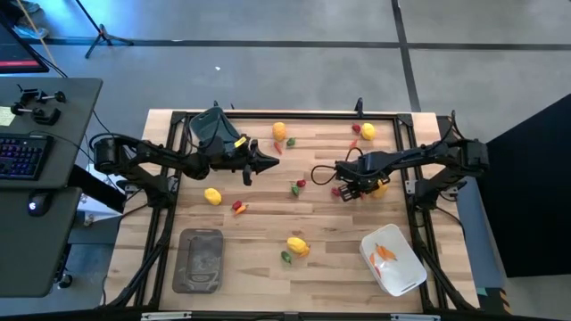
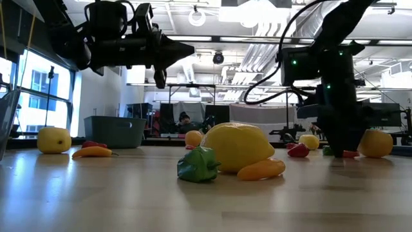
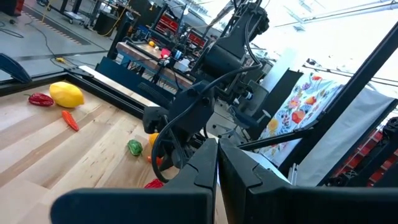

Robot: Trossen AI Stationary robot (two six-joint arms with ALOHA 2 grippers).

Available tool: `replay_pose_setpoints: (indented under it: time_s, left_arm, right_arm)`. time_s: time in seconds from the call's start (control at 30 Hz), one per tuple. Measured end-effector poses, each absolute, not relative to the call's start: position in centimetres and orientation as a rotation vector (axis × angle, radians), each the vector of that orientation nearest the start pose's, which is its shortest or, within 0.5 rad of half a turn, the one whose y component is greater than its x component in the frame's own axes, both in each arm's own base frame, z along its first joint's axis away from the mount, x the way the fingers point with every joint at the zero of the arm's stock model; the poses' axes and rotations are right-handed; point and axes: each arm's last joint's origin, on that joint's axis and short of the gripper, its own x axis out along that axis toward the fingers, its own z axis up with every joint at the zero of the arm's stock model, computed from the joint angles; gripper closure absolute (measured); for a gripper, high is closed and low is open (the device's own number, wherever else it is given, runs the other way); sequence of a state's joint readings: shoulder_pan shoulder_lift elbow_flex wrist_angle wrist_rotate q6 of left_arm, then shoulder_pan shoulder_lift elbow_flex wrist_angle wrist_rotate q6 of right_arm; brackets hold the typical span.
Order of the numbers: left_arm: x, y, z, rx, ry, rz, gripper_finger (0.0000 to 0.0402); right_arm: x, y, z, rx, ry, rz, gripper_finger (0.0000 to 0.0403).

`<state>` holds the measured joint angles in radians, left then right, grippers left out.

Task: Sort produce into baskets
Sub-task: Put the dark orange chili pepper into the white bin

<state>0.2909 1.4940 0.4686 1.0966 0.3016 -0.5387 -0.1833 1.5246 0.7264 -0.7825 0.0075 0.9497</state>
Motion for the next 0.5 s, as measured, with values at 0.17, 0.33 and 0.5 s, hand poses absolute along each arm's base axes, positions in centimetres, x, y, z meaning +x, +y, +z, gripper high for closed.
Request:
replay_pose_setpoints:
  time_s: [0.17,0.33,0.5]
  left_arm:
    - [26.43,7.02,19.52,-0.518,-0.063,-0.029,0.0401]
    - [26.44,7.02,19.52,-0.518,-0.063,-0.029,0.0401]
    - [26.45,6.97,19.52,-0.521,-0.062,-0.031,0.0401]
  right_arm:
    - [21.74,-4.10,13.69,0.848,1.403,-0.853,0.0286]
    - [21.86,-4.19,13.70,0.822,1.407,-0.807,0.0330]
    - [21.99,-4.16,13.75,0.842,1.400,-0.782,0.0372]
